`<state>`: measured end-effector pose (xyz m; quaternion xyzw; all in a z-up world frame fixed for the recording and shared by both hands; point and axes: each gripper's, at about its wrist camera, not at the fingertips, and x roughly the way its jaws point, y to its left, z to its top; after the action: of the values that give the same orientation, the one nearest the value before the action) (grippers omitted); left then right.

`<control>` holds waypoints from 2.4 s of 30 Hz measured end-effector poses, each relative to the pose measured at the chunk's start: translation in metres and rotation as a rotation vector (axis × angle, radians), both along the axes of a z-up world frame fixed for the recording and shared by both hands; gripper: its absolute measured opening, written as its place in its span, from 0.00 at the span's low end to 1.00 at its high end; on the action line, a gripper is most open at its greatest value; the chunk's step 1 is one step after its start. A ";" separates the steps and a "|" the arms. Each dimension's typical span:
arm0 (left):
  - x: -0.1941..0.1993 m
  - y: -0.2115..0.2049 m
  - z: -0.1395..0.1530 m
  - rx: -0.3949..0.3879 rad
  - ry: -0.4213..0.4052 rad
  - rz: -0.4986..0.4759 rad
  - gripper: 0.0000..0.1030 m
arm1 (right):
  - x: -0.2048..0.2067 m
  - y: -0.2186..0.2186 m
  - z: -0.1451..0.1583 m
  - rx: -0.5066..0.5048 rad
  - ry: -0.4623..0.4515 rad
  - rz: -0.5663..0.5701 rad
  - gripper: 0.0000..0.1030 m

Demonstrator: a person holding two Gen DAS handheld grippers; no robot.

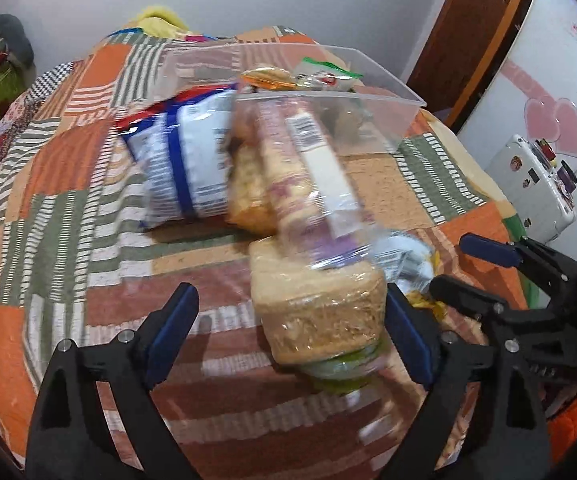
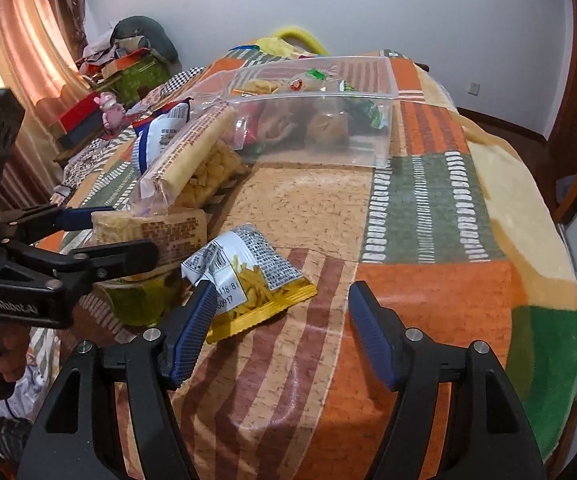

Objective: Organize snacks
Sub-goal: 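Grasp the wrapped bread loaf with the left tool while the right tool reaches for the fries bag, then carry the fries bag into the box with the right tool while the left drops the bread loaf in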

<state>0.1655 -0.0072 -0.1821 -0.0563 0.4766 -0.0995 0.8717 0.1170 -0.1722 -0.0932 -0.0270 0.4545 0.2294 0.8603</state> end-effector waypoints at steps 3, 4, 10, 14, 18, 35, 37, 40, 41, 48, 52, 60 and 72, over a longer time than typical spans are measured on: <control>-0.003 0.011 -0.001 0.024 -0.012 0.021 0.89 | 0.004 0.006 -0.002 0.003 0.005 0.012 0.63; -0.002 0.014 -0.002 0.026 -0.010 0.023 0.89 | 0.006 0.009 -0.003 -0.001 0.008 0.017 0.63; 0.011 0.019 -0.021 0.026 0.011 0.029 0.84 | 0.012 0.023 -0.012 -0.005 0.034 0.041 0.66; 0.018 0.022 -0.033 0.008 0.035 0.027 0.72 | 0.013 0.026 -0.014 0.000 0.041 0.047 0.72; 0.016 0.034 -0.039 -0.071 0.045 0.038 0.59 | 0.013 0.028 -0.016 -0.003 0.033 0.054 0.73; -0.007 0.029 0.011 -0.026 -0.068 0.025 0.53 | 0.004 0.017 0.003 -0.002 -0.035 0.040 0.34; -0.006 0.029 0.023 -0.027 -0.095 0.034 0.53 | 0.004 0.009 0.012 0.008 -0.054 0.018 0.30; -0.002 0.030 0.037 -0.037 -0.129 0.045 0.53 | 0.006 -0.001 0.023 0.004 -0.091 -0.010 0.30; 0.001 0.030 0.042 -0.039 -0.140 0.050 0.53 | 0.007 -0.004 0.026 0.001 -0.104 -0.020 0.30; 0.026 0.036 0.068 -0.048 -0.195 0.078 0.53 | 0.016 -0.018 0.044 0.026 -0.155 -0.085 0.29; 0.044 0.038 0.079 -0.040 -0.223 0.087 0.53 | 0.032 -0.021 0.059 0.052 -0.197 -0.113 0.29; 0.088 0.039 0.087 -0.008 -0.248 0.096 0.53 | 0.068 -0.016 0.077 0.074 -0.267 -0.152 0.29; 0.163 0.045 0.063 0.011 -0.171 0.101 0.53 | 0.124 0.005 0.067 0.039 -0.263 -0.184 0.29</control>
<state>0.3289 0.0378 -0.1190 -0.0669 0.3976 -0.0574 0.9133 0.2407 -0.1671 -0.0263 0.0016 0.3340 0.1531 0.9300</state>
